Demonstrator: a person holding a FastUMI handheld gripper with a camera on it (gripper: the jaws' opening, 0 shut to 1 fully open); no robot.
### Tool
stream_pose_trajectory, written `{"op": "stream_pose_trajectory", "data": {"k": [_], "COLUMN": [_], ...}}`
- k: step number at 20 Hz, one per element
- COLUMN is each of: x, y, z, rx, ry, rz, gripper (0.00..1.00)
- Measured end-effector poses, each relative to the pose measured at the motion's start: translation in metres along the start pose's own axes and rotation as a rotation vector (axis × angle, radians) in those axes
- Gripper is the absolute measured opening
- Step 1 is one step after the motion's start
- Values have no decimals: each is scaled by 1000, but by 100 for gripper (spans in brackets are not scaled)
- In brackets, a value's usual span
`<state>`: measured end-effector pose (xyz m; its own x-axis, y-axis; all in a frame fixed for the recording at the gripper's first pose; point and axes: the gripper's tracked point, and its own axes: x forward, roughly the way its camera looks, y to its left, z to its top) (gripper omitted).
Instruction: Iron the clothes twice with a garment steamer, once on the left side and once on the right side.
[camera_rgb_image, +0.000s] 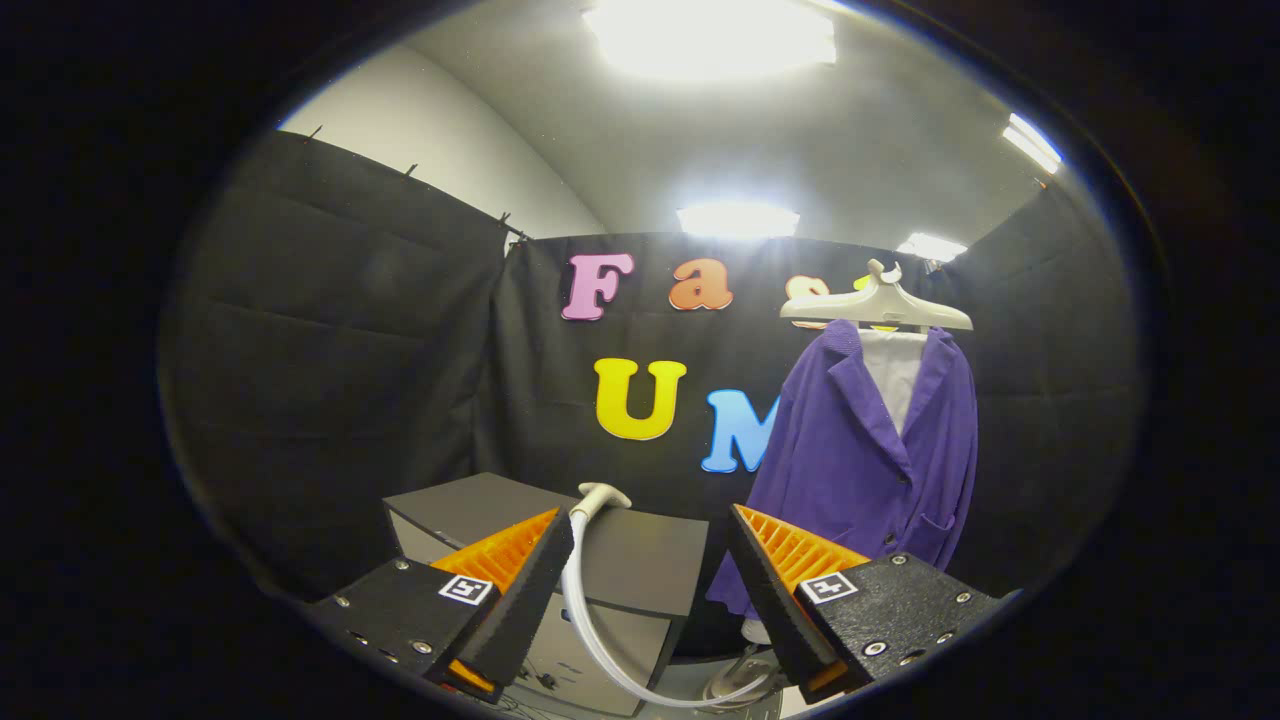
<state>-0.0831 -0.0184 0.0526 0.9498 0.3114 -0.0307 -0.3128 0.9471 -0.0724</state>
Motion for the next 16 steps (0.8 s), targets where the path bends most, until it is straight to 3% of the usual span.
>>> {"op": "stream_pose_trajectory", "data": {"k": [5,9,16], "x": [29,81,196], "y": [13,32,65], "z": [-3,3,-3], "rx": [-10,9,227], "ry": [40,95,225], "rz": [26,55,61], "gripper": [95,95,95]}}
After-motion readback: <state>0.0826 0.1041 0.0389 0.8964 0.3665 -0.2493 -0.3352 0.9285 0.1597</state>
